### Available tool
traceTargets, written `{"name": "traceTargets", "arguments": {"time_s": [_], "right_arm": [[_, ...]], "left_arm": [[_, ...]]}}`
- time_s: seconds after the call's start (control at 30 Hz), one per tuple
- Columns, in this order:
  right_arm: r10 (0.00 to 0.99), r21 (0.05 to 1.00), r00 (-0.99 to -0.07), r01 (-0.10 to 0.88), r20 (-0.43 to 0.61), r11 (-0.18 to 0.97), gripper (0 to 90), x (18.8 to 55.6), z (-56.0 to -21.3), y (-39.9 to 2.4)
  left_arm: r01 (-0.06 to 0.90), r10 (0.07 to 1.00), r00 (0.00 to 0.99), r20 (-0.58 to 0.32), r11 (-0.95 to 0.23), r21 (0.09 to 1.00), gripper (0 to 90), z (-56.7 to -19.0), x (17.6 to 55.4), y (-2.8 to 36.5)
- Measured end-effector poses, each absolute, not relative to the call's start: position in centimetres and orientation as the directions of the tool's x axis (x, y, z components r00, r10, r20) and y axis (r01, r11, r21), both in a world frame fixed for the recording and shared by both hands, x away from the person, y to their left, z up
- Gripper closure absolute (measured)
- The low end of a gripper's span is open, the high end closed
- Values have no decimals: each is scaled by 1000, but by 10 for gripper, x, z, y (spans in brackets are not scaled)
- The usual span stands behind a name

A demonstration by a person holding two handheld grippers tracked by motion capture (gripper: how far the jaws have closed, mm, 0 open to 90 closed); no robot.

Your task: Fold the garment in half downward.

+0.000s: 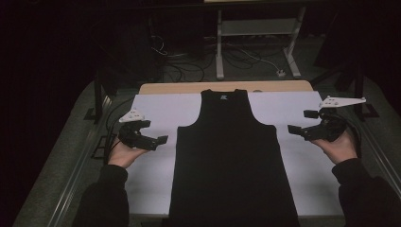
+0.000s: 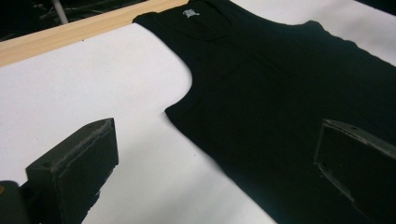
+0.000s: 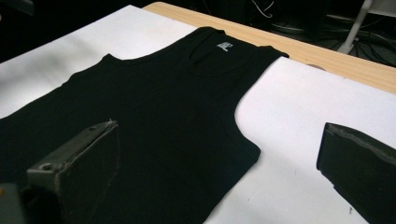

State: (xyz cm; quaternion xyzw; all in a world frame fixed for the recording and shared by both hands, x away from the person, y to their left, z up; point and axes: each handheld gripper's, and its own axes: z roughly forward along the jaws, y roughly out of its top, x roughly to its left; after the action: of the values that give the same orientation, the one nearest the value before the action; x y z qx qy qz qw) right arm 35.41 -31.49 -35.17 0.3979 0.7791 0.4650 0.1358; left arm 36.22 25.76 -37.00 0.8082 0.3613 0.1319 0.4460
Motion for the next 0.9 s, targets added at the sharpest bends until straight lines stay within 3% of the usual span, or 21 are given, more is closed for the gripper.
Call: {"name": "traceTargets", "arguments": {"time_s": [0.9], "right_arm": [[749, 798, -641, 534, 166, 280, 0, 393, -348, -312]], "left_arm": [[511, 707, 695, -133, -354, 783, 0, -364, 402, 255]]}}
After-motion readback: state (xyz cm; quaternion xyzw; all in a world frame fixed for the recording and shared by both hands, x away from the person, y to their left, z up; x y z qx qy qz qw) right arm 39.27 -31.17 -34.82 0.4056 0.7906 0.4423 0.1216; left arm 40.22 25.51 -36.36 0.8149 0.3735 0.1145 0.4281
